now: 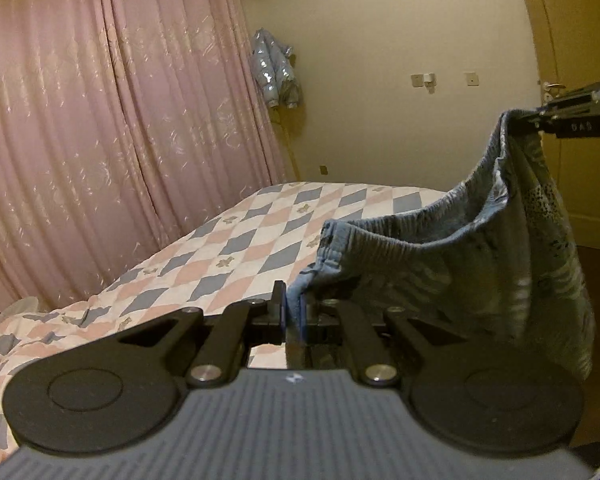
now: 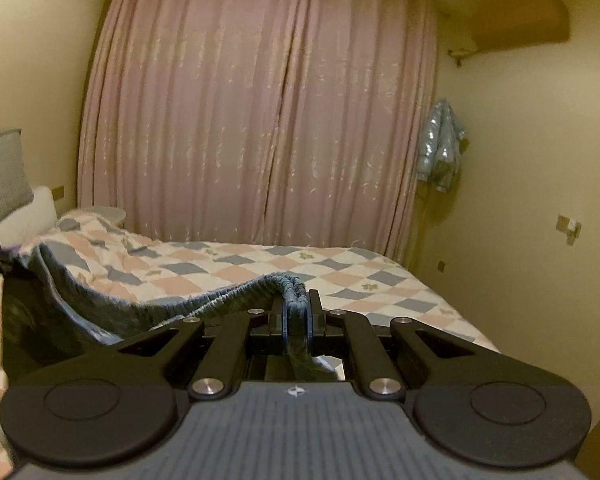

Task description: Fold clothes

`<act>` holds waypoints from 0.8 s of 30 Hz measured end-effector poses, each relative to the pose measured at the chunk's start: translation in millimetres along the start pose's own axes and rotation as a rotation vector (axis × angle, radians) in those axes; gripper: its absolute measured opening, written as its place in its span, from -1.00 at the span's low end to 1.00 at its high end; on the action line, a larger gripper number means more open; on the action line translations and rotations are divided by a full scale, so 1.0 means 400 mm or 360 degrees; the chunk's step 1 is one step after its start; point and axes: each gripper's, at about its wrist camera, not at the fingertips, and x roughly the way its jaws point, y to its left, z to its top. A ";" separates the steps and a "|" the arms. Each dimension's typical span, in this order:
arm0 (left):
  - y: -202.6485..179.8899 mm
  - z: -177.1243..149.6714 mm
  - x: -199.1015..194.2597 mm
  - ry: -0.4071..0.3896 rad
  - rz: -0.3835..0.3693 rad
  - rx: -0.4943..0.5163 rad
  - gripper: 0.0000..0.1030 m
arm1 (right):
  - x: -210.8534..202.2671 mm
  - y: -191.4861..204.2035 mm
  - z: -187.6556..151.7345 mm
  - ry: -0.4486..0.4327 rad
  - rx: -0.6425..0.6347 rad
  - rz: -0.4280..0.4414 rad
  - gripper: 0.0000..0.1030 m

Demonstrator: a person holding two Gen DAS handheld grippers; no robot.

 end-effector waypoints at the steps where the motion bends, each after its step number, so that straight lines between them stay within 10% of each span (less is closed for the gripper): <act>1: 0.007 0.001 0.037 0.0021 0.0009 -0.0012 -0.91 | 0.039 -0.014 0.002 0.0021 -0.0016 0.0015 -0.85; 7: 0.042 -0.052 0.355 0.0218 0.0084 -0.0115 -0.91 | 0.453 -0.115 -0.071 0.0217 -0.0076 0.0216 -0.85; 14: 0.030 -0.292 0.901 0.0580 0.0199 -0.0260 -0.91 | 1.049 -0.166 -0.380 0.0582 0.0024 0.0414 -0.84; 24: 0.085 -0.433 1.098 0.0814 0.0436 -0.0403 -0.76 | 1.328 -0.158 -0.578 0.0762 0.0138 0.0609 -0.74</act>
